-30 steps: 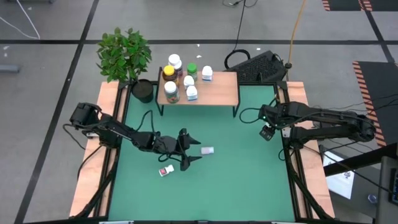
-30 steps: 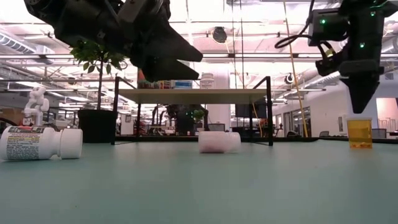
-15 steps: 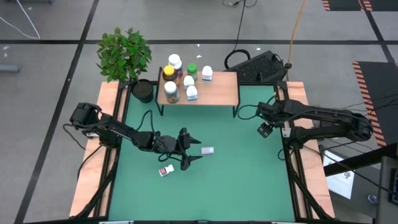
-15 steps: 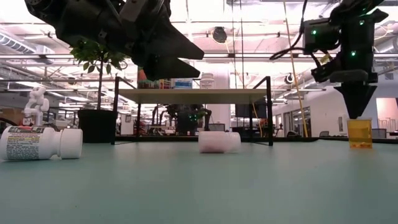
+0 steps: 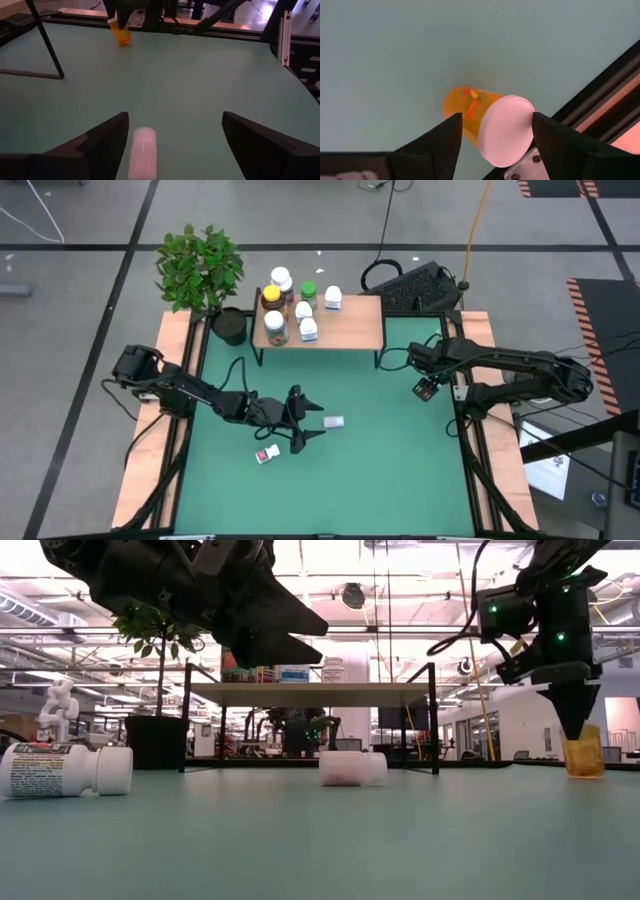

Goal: Pick and place medicine bottles onto shelf by color
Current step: Put the orange pill bottle on the shelf

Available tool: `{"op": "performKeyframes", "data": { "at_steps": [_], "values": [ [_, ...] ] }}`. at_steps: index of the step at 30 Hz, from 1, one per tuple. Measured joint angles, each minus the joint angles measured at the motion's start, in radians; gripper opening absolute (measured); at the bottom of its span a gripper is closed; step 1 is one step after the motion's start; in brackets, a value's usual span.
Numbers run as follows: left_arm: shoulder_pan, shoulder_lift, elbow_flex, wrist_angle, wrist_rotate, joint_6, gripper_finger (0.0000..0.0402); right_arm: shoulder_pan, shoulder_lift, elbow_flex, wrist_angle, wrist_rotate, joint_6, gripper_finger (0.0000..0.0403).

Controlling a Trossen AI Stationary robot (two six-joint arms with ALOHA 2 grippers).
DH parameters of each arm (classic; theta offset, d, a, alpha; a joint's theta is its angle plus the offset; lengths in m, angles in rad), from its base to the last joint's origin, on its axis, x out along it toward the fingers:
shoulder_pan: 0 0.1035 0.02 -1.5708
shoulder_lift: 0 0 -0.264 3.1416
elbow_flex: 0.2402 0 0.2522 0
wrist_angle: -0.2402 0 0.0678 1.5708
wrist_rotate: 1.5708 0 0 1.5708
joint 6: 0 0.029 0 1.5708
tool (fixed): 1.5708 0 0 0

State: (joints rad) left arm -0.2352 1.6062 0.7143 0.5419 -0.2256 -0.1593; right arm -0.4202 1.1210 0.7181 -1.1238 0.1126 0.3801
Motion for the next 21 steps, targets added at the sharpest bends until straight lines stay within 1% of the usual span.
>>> {"op": "performKeyframes", "data": {
  "at_steps": [4, 6, 7, 9, 11, 12, 14, 16, 19, 21],
  "values": [
    [0.000, 0.000, 0.000, 0.000, 0.000, 0.000, 0.0324, 0.024, 0.000, 0.000, 0.015, -0.010, 0.003, 0.0207],
    [0.000, 0.000, 0.000, 0.000, 0.000, 0.000, 0.0324, 0.051, -0.001, 0.000, 0.045, -0.058, 0.003, 0.0200],
    [0.000, 0.000, 0.000, 0.000, 0.000, 0.000, 0.0324, 0.070, -0.002, 0.001, 0.079, -0.098, 0.007, 0.0198],
    [0.000, 0.000, 0.000, 0.000, 0.000, 0.000, 0.0324, 0.120, 0.002, -0.003, 0.177, -0.225, 0.053, 0.0194],
    [0.002, 0.000, 0.000, 0.003, 0.000, 0.003, 0.0324, 0.181, 0.002, -0.003, 0.326, -0.314, 0.098, 0.0194],
    [0.004, 0.000, 0.000, 0.006, 0.000, 0.003, 0.0324, 0.216, 0.000, -0.003, 0.399, -0.338, 0.112, 0.0194],
    [0.008, 0.000, 0.000, 0.008, 0.000, 0.002, 0.0324, 0.280, 0.002, -0.003, 0.540, -0.350, 0.137, 0.0194],
    [0.013, 0.000, 0.000, 0.011, 0.000, 0.001, 0.0324, 0.325, 0.001, -0.003, 0.601, -0.342, 0.156, 0.0194],
    [0.012, 0.000, 0.000, 0.010, -0.001, -0.008, 0.0324, 0.366, -0.002, -0.002, 0.587, -0.295, 0.203, 0.0194],
    [0.012, 0.000, 0.000, 0.010, -0.001, -0.014, 0.0324, 0.402, -0.003, -0.003, 0.575, -0.294, 0.253, 0.0194]
  ]
}}
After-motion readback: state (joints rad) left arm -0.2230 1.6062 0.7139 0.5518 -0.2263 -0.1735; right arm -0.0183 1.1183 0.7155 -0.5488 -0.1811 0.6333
